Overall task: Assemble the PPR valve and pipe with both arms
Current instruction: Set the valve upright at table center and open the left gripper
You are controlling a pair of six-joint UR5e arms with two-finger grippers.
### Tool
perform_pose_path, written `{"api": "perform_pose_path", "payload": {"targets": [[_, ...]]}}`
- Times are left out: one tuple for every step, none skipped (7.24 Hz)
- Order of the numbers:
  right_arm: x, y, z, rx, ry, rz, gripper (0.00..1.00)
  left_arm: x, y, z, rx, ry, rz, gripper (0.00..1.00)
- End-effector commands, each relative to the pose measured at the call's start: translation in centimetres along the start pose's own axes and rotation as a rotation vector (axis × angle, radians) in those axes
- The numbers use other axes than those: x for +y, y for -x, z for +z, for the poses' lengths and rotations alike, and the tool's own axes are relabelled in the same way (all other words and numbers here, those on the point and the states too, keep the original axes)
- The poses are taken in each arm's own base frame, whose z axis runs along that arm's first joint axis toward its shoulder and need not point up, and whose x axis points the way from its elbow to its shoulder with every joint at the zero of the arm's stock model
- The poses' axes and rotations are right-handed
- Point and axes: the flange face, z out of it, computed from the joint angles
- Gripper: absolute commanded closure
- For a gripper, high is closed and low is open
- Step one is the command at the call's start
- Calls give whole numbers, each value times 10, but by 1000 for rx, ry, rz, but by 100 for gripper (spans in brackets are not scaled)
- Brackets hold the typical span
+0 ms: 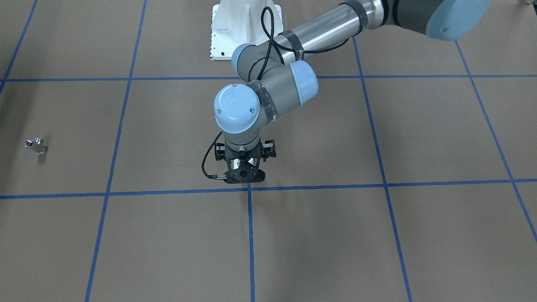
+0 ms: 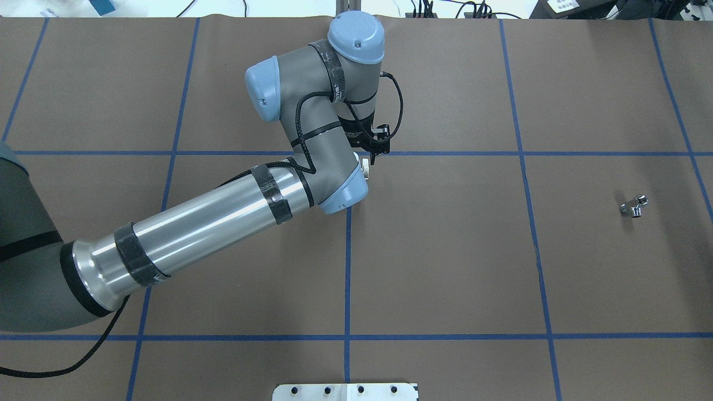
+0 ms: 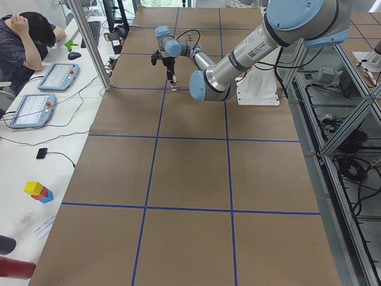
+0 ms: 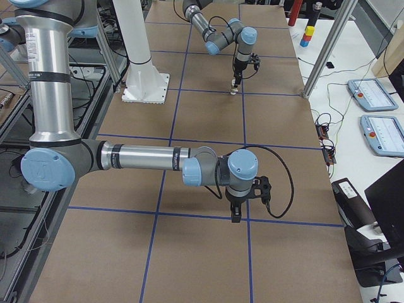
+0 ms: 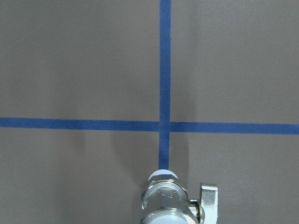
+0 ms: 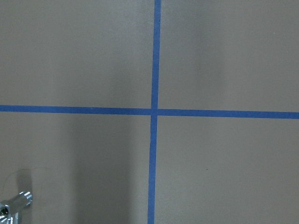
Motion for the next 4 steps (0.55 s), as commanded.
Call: {"api": "perform_pose_path", "payload": {"targets": [[-4,26,-13,4,-26,-48,0,-8,34,-41,55,-68,1,0],[-7,46,-7,2,-16,-61,0,-7,62,-40,56,-95,-3,0],[-8,67,8,15,5,-21,0,5,101,-33,58,-120,0,0],[-11,95,11,15,-13,5,0,17,130,-38,73,-140,30,0]]}}
